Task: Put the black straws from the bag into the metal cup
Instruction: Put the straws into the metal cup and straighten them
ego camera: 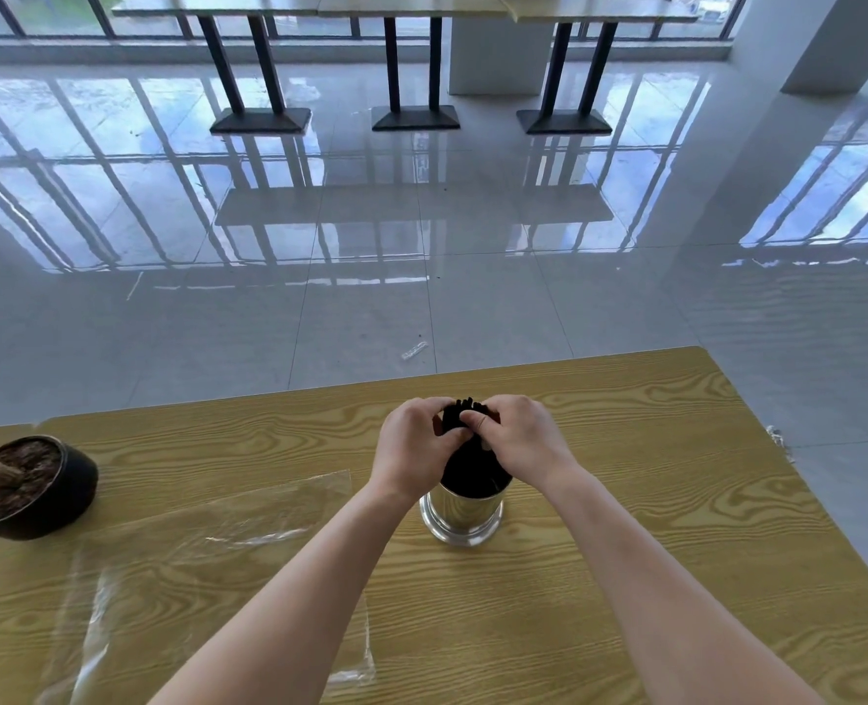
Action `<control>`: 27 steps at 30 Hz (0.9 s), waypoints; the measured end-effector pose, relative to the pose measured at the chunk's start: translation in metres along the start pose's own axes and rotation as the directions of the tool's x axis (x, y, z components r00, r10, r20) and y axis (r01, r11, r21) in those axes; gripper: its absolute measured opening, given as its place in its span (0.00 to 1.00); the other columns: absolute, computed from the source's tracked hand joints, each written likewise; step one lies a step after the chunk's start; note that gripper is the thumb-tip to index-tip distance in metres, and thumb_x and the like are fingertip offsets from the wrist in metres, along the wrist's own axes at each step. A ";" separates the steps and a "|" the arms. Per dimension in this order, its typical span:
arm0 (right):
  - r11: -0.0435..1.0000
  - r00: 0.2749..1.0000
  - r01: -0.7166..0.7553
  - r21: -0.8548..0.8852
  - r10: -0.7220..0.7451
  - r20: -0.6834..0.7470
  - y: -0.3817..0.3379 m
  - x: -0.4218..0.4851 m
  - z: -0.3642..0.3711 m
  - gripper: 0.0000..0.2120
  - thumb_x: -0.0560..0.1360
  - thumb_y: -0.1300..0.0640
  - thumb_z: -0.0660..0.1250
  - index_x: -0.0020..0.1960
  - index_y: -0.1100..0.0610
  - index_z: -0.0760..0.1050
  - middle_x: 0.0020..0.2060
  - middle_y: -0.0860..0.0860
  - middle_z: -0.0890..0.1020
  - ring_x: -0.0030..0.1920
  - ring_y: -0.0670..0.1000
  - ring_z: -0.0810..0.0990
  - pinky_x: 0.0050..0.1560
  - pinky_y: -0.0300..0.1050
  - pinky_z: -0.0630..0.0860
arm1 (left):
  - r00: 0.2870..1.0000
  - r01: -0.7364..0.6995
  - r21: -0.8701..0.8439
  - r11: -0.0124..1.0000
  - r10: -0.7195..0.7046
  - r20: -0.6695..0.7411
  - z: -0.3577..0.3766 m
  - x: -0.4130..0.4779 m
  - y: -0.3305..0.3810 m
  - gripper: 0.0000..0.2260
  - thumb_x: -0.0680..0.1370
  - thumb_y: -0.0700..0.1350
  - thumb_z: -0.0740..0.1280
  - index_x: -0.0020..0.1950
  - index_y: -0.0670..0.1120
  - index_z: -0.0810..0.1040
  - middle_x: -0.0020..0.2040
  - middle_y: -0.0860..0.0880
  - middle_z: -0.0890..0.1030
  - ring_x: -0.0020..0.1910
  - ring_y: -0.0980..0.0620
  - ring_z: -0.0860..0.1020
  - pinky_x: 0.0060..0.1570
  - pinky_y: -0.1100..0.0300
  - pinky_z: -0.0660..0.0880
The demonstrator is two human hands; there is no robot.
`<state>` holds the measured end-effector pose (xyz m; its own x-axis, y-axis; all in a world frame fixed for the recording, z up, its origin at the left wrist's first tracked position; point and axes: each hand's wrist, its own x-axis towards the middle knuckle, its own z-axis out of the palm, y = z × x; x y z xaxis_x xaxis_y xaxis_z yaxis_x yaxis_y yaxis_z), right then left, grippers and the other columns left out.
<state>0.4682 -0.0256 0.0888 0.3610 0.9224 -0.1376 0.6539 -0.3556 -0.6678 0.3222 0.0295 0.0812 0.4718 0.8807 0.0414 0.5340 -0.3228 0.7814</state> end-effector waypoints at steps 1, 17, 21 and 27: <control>1.000 1.000 -0.015 0.005 0.015 0.009 0.000 0.000 0.000 0.16 0.79 0.46 0.67 0.37 0.55 0.77 0.33 0.49 0.82 0.37 0.52 0.80 0.35 0.46 0.73 | 1.000 0.014 0.004 1.000 -0.014 0.013 -0.001 0.001 0.000 0.07 0.73 0.47 0.74 0.51 0.51 0.84 0.34 0.57 0.78 0.36 0.54 0.75 0.36 0.62 0.67; 0.989 0.969 0.143 -0.032 -0.146 -0.197 0.008 -0.013 0.000 0.21 0.75 0.54 0.74 0.67 0.55 0.79 0.47 0.49 0.84 0.47 0.50 0.80 0.48 0.41 0.73 | 0.980 0.103 -0.151 0.983 -0.127 -0.156 0.000 -0.010 -0.005 0.20 0.71 0.44 0.78 0.61 0.48 0.82 0.43 0.51 0.82 0.43 0.53 0.80 0.50 0.56 0.79; 0.979 0.957 0.197 -0.049 -0.203 -0.206 0.006 -0.016 0.001 0.24 0.75 0.57 0.74 0.70 0.53 0.76 0.45 0.48 0.83 0.45 0.49 0.79 0.48 0.42 0.75 | 0.981 0.066 -0.146 0.987 -0.091 -0.170 0.000 -0.013 -0.005 0.17 0.72 0.42 0.77 0.60 0.49 0.82 0.42 0.51 0.82 0.43 0.53 0.81 0.50 0.55 0.79; 0.937 0.934 0.295 -0.187 -0.324 -0.149 0.008 -0.020 0.004 0.23 0.78 0.57 0.71 0.72 0.51 0.74 0.45 0.52 0.82 0.46 0.53 0.81 0.45 0.42 0.74 | 0.982 -0.058 -0.025 0.998 0.053 -0.180 -0.001 -0.016 -0.003 0.15 0.74 0.39 0.75 0.60 0.47 0.84 0.44 0.51 0.82 0.42 0.54 0.79 0.48 0.58 0.78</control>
<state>0.4633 -0.0460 0.0833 0.2244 0.9544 0.1969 0.8435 -0.0890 -0.5297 0.3122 0.0166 0.0783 0.3657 0.9103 0.1940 0.4878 -0.3650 0.7930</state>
